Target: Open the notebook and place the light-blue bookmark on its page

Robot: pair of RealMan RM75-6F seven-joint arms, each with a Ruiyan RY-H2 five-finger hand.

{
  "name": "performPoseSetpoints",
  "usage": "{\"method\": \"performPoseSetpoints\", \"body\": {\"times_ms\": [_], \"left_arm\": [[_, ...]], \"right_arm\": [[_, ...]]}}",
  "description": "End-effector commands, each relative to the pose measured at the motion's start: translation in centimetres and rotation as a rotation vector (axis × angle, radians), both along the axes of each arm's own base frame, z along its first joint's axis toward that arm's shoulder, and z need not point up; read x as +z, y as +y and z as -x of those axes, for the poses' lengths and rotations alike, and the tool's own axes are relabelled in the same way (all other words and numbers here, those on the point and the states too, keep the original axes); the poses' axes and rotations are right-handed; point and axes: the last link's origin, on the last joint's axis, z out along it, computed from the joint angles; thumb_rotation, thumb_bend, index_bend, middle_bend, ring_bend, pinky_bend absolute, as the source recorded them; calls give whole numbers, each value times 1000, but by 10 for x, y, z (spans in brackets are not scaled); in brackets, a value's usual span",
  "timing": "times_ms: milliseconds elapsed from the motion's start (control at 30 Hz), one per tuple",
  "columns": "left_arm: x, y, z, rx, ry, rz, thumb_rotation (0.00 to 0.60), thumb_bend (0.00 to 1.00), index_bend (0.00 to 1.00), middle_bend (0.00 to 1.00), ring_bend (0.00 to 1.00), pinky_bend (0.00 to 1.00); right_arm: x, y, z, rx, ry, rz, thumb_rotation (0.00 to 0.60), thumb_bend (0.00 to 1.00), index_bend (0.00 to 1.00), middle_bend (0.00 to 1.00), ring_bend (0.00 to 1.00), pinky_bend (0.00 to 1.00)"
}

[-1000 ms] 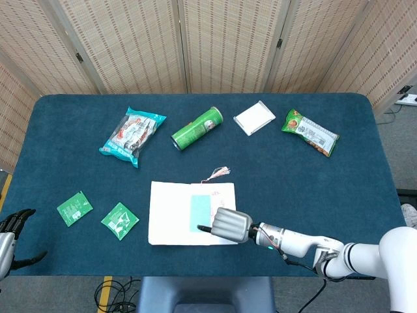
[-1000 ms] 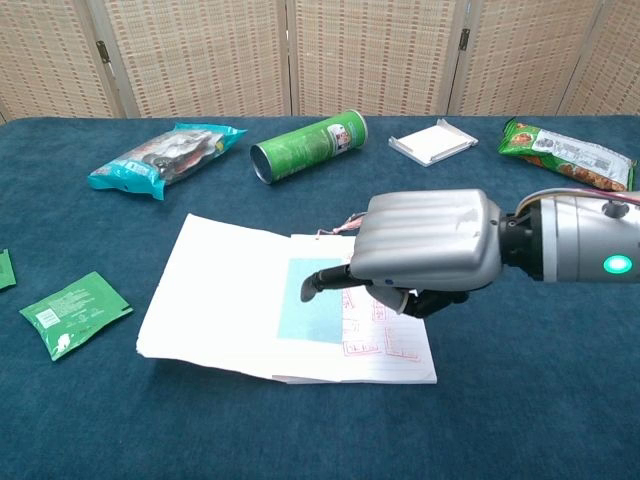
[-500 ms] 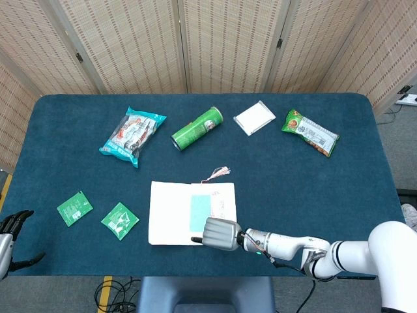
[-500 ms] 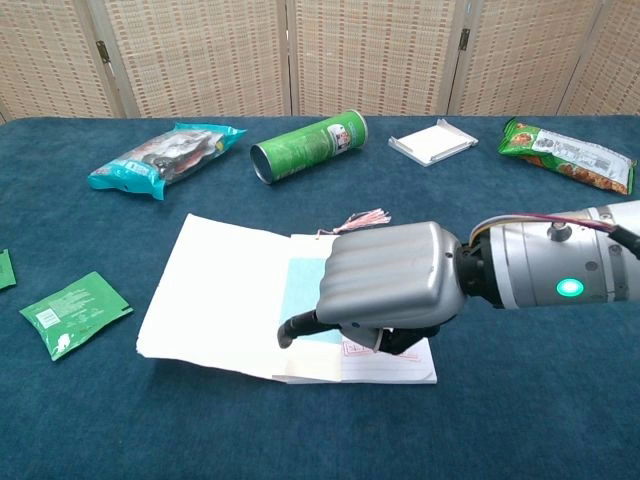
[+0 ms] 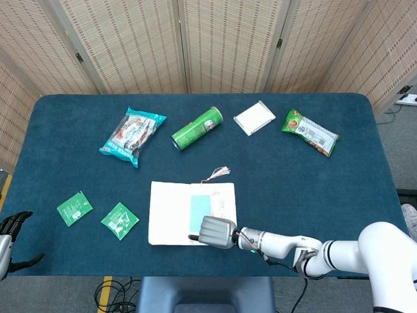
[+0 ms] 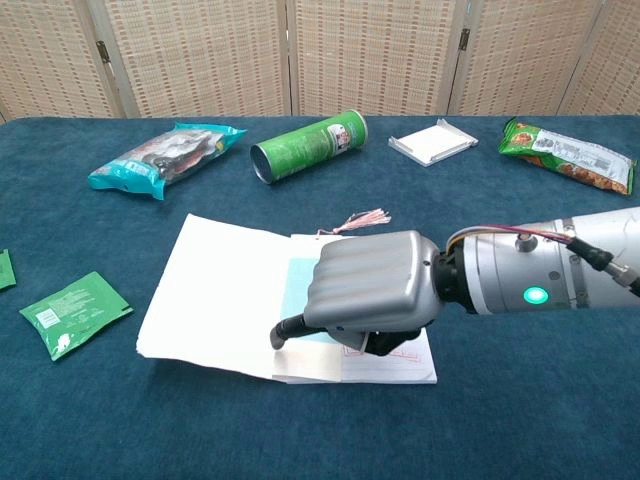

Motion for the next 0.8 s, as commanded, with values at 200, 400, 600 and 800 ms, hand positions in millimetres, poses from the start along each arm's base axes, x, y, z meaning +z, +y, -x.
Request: {"method": "performPoseSetpoints", "body": {"times_ms": [200,400,600,800], "left_arm": [[0,-1,1,5,-2,-1,600,154,156,165,153,229],[0,-1,2,7,-3,0,600,154,156,165,152,229],[-1,-2,2,7,-3,1,600,154,156,165,152,229],[-1,-2,3,10,-3,0,600,154,156,165,152,229]], "right_arm": [[-4,0,0,0,8,-2,600,1000,194,1000,1000,965],[-3,-1,5,-5,21,4,600,1000,194,1000,1000,965],[-4,-1,8,-10,31,7,600,1000,194,1000,1000,965],[-4,0,11,-9,40,7,600,1000,194,1000,1000,965]]}}
